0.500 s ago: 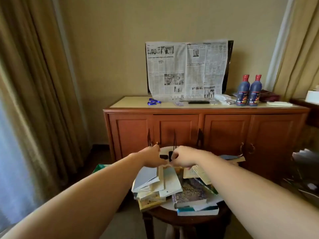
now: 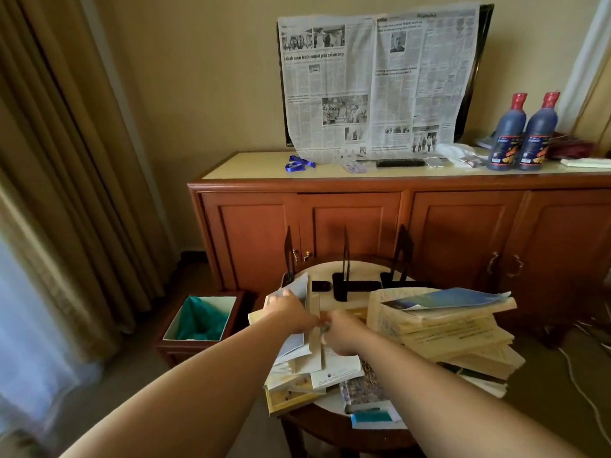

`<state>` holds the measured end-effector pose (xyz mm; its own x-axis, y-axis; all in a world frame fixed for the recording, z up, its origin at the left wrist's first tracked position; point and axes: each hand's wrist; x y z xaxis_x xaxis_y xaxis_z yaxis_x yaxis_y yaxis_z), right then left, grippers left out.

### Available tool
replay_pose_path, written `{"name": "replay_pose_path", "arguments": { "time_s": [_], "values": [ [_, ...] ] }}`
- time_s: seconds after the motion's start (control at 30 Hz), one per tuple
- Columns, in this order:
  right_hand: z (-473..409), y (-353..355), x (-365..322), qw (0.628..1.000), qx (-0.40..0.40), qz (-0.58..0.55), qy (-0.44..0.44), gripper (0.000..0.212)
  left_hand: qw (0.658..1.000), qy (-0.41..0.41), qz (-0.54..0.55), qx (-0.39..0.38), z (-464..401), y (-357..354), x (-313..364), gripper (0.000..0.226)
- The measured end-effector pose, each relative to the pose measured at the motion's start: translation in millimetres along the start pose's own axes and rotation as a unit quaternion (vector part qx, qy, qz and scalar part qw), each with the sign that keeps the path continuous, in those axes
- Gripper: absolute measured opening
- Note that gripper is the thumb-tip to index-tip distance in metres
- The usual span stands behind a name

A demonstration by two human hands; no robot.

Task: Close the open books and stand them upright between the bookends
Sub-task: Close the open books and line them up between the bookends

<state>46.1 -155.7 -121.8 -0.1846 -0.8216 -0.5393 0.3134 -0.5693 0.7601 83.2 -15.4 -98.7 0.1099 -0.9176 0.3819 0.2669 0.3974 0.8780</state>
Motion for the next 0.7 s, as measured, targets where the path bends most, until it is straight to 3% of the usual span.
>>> {"name": "replay_pose_path", "arguments": {
  "time_s": [0.17,0.33,0.37,0.4,0.5,0.53,0.57,0.6,0.67,0.7],
  "values": [
    [-6.3,-2.6,13.9,0.999,0.006,-0.031,0.007,0.023,0.999,0.000,-0.043,0.011,-4.7,-5.0,0.3,0.100],
    [-6.4,-3.9,18.9,0.995,0.016,-0.096,0.002,0.026,1.000,0.008,0.022,0.004,-1.0,6.0,-1.5,0.045],
    [-10.9,-7.3,21.8,0.995,0.018,-0.103,-0.001,0.019,0.999,0.011,0.032,0.003,0.7,8.7,-2.5,0.038],
    [-11.3,-9.3,22.0,0.994,0.020,-0.110,-0.003,0.006,0.999,0.013,0.042,-0.001,2.3,12.1,-4.0,0.034],
    [-16.5,-16.5,24.7,0.993,0.008,-0.116,-0.007,0.035,0.994,0.011,0.109,0.003,5.3,22.3,-10.5,0.031],
    [-15.7,-18.1,24.4,0.994,0.012,-0.110,-0.016,0.030,0.989,0.010,0.145,0.009,6.6,25.7,-13.8,0.028],
    [-12.6,-18.6,23.0,0.993,0.004,-0.116,-0.015,0.011,0.983,0.011,0.185,0.013,7.4,28.6,-17.5,0.026],
    [-11.9,-19.6,24.0,0.994,0.002,-0.112,-0.008,0.018,0.974,0.011,0.226,0.016,8.1,31.4,-21.7,0.025],
    [-9.5,-18.1,24.8,0.996,0.023,-0.092,-0.008,0.054,0.952,0.016,0.305,0.019,7.9,34.2,-30.4,0.029],
    [-8.1,-17.6,25.5,0.995,0.036,-0.089,-0.005,0.059,0.941,0.023,0.338,0.021,6.8,34.0,-34.7,0.031]
  ]
}}
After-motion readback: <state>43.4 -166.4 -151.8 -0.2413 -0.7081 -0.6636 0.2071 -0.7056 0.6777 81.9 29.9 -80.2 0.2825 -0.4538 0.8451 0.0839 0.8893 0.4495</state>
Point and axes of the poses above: each hand's wrist, its own z-axis away from the middle knuckle, its own y-axis out of the back of the hand, x = y × z, and after that the axes turned 5 degrees about -y, right-handed
